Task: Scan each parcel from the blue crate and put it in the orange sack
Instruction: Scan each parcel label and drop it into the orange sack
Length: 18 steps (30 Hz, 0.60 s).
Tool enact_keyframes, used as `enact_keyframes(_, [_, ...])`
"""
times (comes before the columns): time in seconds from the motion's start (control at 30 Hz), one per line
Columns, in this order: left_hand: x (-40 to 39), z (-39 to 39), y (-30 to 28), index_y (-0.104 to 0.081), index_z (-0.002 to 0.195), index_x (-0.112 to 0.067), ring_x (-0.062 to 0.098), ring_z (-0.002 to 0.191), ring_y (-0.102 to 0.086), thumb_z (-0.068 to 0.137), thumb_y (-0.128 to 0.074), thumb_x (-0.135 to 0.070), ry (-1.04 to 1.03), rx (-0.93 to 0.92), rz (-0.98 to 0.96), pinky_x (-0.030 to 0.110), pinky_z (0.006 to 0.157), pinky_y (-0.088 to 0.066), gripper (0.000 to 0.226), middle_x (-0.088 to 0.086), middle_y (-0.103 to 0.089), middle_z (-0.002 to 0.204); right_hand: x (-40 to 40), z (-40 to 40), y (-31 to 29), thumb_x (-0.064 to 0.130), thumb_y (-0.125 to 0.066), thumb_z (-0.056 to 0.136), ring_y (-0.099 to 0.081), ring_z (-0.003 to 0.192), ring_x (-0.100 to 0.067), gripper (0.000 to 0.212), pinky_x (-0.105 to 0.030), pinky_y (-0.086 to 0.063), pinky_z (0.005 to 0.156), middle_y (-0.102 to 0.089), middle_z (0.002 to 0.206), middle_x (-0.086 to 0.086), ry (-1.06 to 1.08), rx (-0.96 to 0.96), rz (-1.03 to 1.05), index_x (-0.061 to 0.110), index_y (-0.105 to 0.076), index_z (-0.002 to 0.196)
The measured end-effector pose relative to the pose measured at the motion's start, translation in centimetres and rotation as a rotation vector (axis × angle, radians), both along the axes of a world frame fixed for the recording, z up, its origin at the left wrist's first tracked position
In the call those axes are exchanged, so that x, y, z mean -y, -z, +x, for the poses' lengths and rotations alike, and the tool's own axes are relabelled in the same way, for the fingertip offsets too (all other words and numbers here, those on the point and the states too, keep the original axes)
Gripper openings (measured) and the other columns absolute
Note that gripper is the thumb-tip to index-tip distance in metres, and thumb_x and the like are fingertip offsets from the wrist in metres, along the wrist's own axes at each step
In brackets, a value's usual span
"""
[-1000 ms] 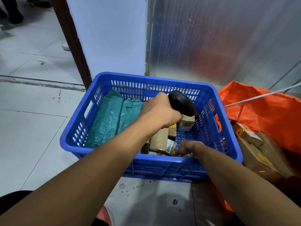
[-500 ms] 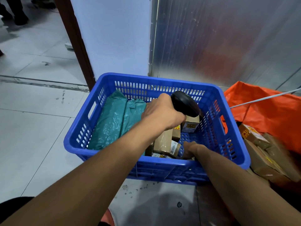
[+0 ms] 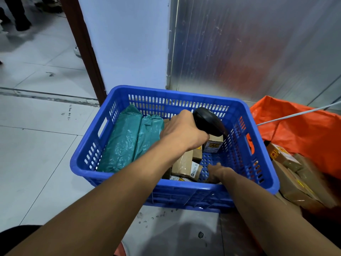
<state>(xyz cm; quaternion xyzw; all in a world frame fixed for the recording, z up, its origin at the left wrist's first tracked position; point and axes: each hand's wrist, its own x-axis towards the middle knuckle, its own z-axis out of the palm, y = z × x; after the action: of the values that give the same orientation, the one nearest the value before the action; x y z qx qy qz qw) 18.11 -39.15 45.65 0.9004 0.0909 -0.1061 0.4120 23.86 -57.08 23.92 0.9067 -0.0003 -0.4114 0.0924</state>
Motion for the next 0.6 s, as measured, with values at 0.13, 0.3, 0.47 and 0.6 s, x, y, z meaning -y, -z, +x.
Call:
enact_keyframes(0.13, [-0.1,0.0,0.0,-0.071,0.098,-0.018,0.027,0.085,-0.074,0.074,-0.08,-0.028,0.004,0.005,0.0,0.043,0.081,-0.062,0.027,0.005,-0.075,0.088,-0.1,0.0,0.2,0.047,-0.065,0.092,-0.034,0.141,-0.038,0.088,-0.048,-0.036,0.113,-0.015,0.16,-0.018,-0.011,0.03,0.009,0.018,-0.014,0.158])
enact_keyframes(0.3, [0.0,0.0,-0.3,-0.07,0.099,-0.016,0.031,0.092,-0.073,0.073,-0.078,-0.027,0.01,0.008,0.009,0.045,0.084,-0.061,0.03,0.008,-0.075,0.094,0.1,-0.1,-0.1,0.051,-0.068,0.087,-0.037,0.139,-0.038,0.097,-0.047,-0.04,0.111,-0.013,0.159,-0.018,-0.038,0.078,0.036,0.015,-0.012,0.157])
enact_keyframes(0.47, [0.4,0.1,-0.5,-0.071,0.098,-0.017,0.029,0.091,-0.074,0.071,-0.078,-0.029,0.024,0.01,0.019,0.043,0.083,-0.062,0.031,0.007,-0.075,0.093,0.8,-0.6,-2.1,0.051,-0.072,0.082,-0.045,0.131,-0.035,0.092,-0.044,-0.044,0.106,-0.024,0.151,-0.016,-0.047,0.166,0.102,0.006,-0.026,0.149])
enact_keyframes(0.6, [0.6,0.1,-0.6,-0.071,0.096,-0.018,0.03,0.091,-0.074,0.068,-0.079,-0.031,0.034,0.009,0.014,0.043,0.083,-0.062,0.032,0.007,-0.076,0.092,2.1,-1.2,-4.0,0.044,-0.07,0.084,-0.052,0.12,-0.032,0.072,-0.041,-0.048,0.098,-0.032,0.141,-0.015,-0.065,0.204,0.1,0.005,-0.041,0.138])
